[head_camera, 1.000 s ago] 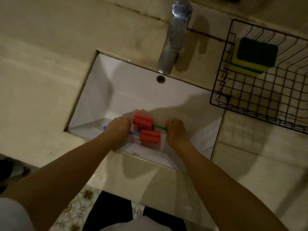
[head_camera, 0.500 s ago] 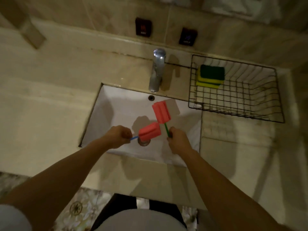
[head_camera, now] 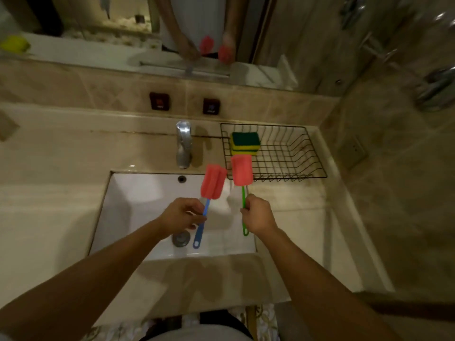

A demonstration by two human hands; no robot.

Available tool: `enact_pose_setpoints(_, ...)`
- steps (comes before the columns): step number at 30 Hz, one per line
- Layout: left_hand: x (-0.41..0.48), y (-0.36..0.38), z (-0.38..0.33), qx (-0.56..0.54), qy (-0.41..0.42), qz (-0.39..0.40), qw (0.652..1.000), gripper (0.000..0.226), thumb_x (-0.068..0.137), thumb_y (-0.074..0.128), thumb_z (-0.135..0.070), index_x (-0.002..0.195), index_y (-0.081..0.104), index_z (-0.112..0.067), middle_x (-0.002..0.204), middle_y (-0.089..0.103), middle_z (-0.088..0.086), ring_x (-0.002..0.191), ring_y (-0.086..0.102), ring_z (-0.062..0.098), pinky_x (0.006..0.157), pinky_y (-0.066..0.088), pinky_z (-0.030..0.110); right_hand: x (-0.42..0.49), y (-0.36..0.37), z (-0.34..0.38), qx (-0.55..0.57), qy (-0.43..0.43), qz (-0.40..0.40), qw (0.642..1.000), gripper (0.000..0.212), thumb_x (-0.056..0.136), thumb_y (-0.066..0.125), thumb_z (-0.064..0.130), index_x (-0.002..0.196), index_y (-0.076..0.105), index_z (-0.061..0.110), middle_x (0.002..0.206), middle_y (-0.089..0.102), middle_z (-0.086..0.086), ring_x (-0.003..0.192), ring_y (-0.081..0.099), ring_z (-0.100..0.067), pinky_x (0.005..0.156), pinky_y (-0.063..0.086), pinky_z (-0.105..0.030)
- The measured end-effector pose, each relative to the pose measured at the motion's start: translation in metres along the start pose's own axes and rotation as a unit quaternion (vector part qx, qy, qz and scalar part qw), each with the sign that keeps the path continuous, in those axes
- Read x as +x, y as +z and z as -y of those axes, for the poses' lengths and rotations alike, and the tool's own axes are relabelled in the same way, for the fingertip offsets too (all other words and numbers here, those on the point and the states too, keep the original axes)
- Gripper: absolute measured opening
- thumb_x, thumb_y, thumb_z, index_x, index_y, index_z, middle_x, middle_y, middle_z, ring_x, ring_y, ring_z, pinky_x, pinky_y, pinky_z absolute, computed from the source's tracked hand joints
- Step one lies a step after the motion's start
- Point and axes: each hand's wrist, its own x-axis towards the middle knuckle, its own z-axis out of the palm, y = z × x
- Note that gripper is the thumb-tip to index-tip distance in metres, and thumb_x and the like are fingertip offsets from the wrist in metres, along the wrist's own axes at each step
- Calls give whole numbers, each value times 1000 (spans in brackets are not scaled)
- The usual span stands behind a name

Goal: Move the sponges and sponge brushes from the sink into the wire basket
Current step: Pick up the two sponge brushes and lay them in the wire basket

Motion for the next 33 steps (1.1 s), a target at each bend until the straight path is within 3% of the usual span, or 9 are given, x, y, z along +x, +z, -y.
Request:
enact_pose_setpoints(3, 9, 15, -19, -37, 1, -12, 999, 9, 81, 72, -4, 88, 68, -7, 94, 73, 12, 86, 72, 26, 71, 60, 33, 7, -25, -11, -23, 2, -27, 999, 2, 89, 59, 5, 91, 58, 6, 96, 67, -20, 89, 65, -33, 69, 50, -33)
enact_pose_setpoints(6, 22, 27, -40, -100, -25, -34, 994, 19, 80, 75, -6, 94, 65, 3, 95, 74, 20, 86, 73, 32, 70, 61, 34, 18, -46, -20, -41, 10, -54, 998, 11, 88, 58, 5, 99, 62, 4, 96, 66, -18, 87, 65, -34, 71, 52, -34)
enact_pose_setpoints(9, 37, 40, -62, -176, -41, -50, 982, 17, 80, 74, -4, 92, 63, 1, 91, 73, 24, 71, 71, 27, 66, 60, 35, 36, -64, -30, -72, 4, -62, 996, 13, 87, 58, 3, 98, 63, 7, 95, 66, -16, 87, 65, -33, 65, 46, -30)
enact_pose_setpoints(13, 60, 60, -86, -237, -73, -88, 965, 13, 82, 74, -10, 87, 63, -7, 82, 73, 12, 56, 72, 17, 58, 60, 31, 76, -83, -43, -141, -6, -62, 988, 30, 84, 55, -4, 110, 63, 11, 99, 66, -13, 92, 65, -32, 68, 50, -32)
enact_pose_setpoints(19, 97, 96, -95, -322, -104, -146, 930, 9, 85, 70, -11, 87, 62, -7, 89, 74, 15, 70, 76, 26, 59, 59, 33, 157, -102, -53, -269, -52, -52, 960, 35, 89, 51, -4, 118, 63, 12, 109, 62, -15, 105, 58, -32, 78, 52, -39)
enact_pose_setpoints(24, 119, 121, -92, -336, -118, -198, 913, 9, 89, 67, -13, 88, 60, -7, 94, 74, 17, 75, 76, 28, 60, 59, 33, 213, -89, -63, -312, -87, 7, 946, 39, 86, 51, -6, 117, 65, 13, 111, 64, -16, 106, 60, -33, 81, 55, -40)
enact_pose_setpoints(30, 136, 138, -94, -315, -124, -234, 911, 16, 88, 67, -14, 97, 61, -1, 97, 71, 16, 71, 76, 26, 59, 60, 33, 247, -68, -75, -302, -112, 34, 946, 28, 93, 47, 4, 114, 65, 10, 106, 66, -16, 100, 63, -33, 75, 55, -38)
enact_pose_setpoints(33, 142, 141, -99, -322, -123, -243, 907, 18, 87, 68, -13, 97, 60, 0, 98, 69, 17, 70, 76, 26, 56, 60, 31, 259, -64, -81, -278, -122, 40, 952, 29, 91, 49, 2, 115, 64, 9, 113, 63, -17, 107, 60, -34, 82, 54, -38)
